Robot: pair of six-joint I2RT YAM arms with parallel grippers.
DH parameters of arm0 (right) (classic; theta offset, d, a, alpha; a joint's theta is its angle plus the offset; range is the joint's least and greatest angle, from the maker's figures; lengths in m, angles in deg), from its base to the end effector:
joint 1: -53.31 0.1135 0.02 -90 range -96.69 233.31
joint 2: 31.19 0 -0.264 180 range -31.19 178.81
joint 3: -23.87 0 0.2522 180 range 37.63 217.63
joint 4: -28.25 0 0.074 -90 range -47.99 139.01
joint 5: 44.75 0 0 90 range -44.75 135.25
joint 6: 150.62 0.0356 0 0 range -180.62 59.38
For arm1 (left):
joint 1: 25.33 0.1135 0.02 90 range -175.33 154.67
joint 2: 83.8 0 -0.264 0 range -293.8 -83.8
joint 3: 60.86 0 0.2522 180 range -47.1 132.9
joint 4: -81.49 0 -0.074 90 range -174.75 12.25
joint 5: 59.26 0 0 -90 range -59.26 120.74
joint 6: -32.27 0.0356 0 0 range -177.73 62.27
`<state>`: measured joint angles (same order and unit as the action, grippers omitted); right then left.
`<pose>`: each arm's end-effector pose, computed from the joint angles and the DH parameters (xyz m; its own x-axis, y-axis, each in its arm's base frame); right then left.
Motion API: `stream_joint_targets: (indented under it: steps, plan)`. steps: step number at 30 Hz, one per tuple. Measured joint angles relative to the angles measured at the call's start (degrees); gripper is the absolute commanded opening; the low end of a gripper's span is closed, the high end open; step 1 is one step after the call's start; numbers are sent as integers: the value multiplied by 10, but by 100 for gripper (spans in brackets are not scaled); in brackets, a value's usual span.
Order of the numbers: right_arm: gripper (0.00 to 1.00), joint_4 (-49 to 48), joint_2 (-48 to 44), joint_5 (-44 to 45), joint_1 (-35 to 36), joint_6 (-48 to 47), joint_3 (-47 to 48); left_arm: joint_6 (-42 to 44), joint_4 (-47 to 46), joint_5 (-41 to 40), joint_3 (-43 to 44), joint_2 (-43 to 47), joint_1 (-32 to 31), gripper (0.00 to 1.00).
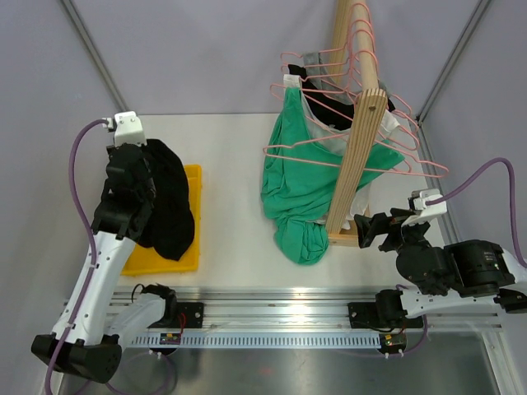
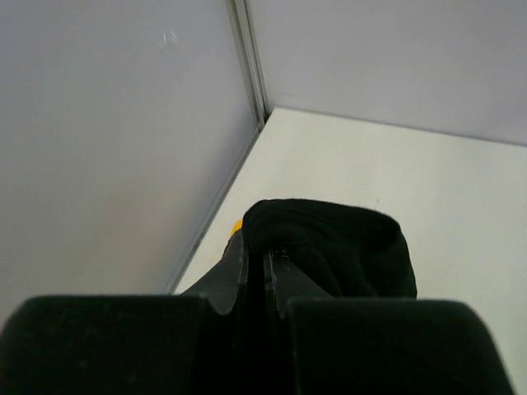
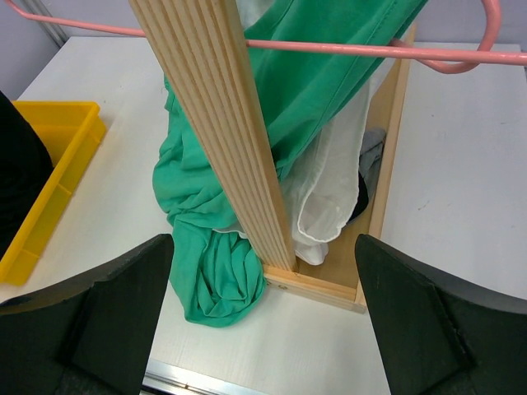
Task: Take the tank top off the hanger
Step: Place the tank top into the basket
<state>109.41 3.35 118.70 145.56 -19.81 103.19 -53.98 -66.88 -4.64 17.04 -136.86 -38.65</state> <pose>0.0322 0.0506 0.3909 -0.1882 0.0481 -0.9810 -0.2536 0.9626 0.0958 0.1921 -0.0243 0.4183 -0.1391 0.0877 -0.9864 -0.3633 0.9221 0.1333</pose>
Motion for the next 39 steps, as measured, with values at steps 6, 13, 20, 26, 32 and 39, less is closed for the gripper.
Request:
stream_joint_targets:
  steps: [6,13,20,26,32,39]
  plan:
    - [100,0,0,0,0,0,0,-65,59,33,-30,-8,46,0]
    - [99,-1,0,-3,0,0,-3,-122,144,68,-56,-35,70,0]
    - [99,-1,15,-11,0,0,-3,-161,203,97,-57,-55,72,99]
    - [99,-1,27,-12,0,1,-3,-169,200,110,-57,-34,72,99]
    - [100,-1,27,-16,0,2,-2,-169,197,116,-57,-13,72,99]
    - [99,10,29,-16,0,11,7,-169,195,139,-57,-12,72,99]
